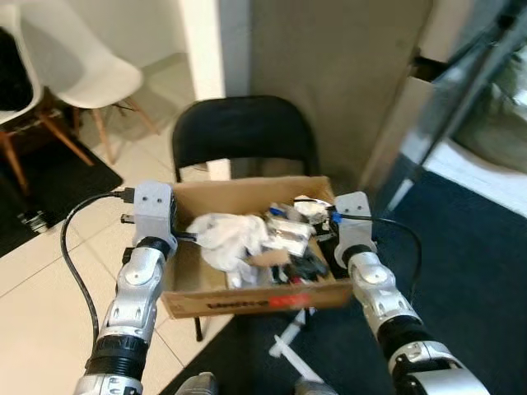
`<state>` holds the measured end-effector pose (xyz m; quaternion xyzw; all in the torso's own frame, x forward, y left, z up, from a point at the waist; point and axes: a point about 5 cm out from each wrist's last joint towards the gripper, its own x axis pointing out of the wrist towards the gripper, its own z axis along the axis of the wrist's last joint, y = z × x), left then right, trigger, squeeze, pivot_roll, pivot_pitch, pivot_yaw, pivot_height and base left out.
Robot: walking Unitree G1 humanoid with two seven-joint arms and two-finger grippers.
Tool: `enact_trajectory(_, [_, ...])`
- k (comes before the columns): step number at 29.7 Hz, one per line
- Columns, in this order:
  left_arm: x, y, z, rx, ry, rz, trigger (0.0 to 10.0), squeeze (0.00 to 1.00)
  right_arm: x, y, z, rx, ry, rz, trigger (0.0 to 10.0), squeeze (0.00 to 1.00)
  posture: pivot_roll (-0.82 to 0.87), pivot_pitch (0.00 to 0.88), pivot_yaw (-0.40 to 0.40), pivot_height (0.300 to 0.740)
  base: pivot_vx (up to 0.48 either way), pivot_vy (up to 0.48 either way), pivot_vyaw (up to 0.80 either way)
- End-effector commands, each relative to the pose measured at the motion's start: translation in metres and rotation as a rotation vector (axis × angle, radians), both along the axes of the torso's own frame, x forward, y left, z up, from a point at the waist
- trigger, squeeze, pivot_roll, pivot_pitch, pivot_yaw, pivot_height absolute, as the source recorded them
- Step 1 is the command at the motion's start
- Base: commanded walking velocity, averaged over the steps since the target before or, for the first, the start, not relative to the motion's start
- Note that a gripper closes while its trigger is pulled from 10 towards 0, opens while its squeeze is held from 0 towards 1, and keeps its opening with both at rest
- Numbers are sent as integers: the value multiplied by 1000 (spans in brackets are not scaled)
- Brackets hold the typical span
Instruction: Picking trash to rubbish bin
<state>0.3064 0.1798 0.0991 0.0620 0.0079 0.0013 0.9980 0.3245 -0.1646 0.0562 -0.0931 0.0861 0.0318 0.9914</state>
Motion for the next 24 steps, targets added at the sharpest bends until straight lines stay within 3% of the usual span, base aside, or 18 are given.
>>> enact_trajectory(1, [-1,4,-2,7,16,13,10000,0,0,4,-2,14,6,1,10000,0,51,34,-9,740,277,0,0])
enact_trajectory(13, [-2,-1,-8,15,51,-28,10000,0,3,6,1,10,2,30,10000,0,49,33,-12,740,0,0,0])
enact_trajectory(16, [-3,-13,-17,40,108,-180,10000,0,7,12,1,-6,14,77,10000,0,49,31,-15,740,0,0,0])
enact_trajectory(18, [-3,-13,-17,40,108,-180,10000,0,7,12,1,-6,14,77,10000,0,49,31,-15,740,0,0,0])
enact_trajectory(20, [-6,-22,-19,44,119,-296,10000,0,7,17,-3,-52,57,123,10000,0,46,25,-17,740,0,0,0])
enact_trajectory(24, [-9,-27,-18,32,123,-373,10000,0,8,16,-6,-104,89,130,10000,0,50,20,-24,740,0,0,0])
